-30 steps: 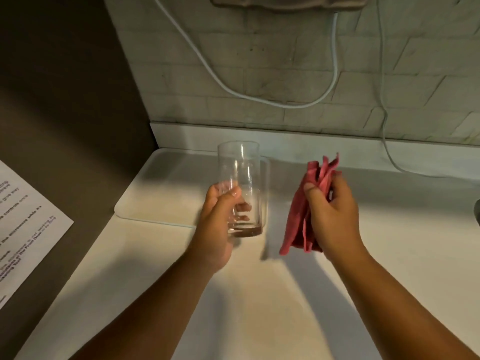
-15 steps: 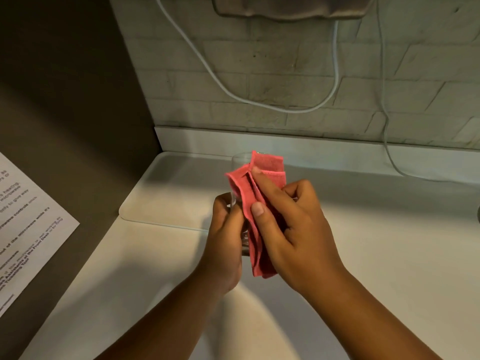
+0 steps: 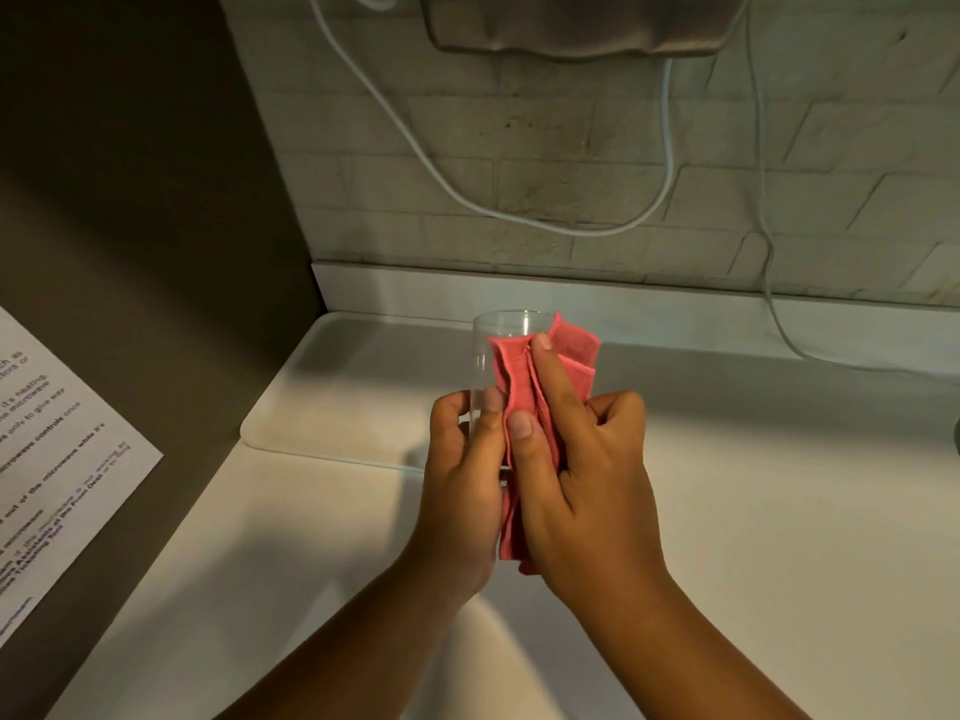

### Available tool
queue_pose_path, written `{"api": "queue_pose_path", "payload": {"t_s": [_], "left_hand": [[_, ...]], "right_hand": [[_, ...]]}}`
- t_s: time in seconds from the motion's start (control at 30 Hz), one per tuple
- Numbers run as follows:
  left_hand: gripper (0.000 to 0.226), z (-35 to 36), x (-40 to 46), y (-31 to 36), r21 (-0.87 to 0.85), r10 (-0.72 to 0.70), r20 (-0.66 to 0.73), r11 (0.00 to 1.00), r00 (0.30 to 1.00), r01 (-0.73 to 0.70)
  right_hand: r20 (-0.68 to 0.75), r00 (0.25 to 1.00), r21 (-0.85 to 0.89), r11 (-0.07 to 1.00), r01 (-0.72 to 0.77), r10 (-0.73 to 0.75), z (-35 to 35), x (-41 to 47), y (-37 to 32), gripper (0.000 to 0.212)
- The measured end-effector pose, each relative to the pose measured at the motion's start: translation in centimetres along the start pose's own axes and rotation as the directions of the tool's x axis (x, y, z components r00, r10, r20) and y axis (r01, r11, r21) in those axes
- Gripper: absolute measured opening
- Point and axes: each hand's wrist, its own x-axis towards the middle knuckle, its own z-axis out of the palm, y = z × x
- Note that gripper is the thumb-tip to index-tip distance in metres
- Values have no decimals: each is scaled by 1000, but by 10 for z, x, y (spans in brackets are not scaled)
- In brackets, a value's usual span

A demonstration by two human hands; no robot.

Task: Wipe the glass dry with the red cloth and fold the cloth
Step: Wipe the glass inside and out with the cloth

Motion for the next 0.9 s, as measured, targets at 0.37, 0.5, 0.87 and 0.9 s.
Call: {"api": "queue_pose_path", "payload": {"t_s": [0.37,0.5,0.87,0.9], "left_hand": [[43,2,-1,8,45,24,-13,999,1000,-24],[66,3,-2,10,115,77,-10,990,997,-76],[54,-9,7,15,108,28,-80,994,996,-20],[53,-8,7,13,116,24,-76,993,997,-16]], "right_hand": [[76,995,-121,990,76,-67,-3,3,-4,49],[27,998,-62,997,50,-49,-4,25,0,46],[158,985,-67,994,85,-73,3,-6,-1,48],[160,983,-91,990,106,-90,2,-6,-2,49]]}}
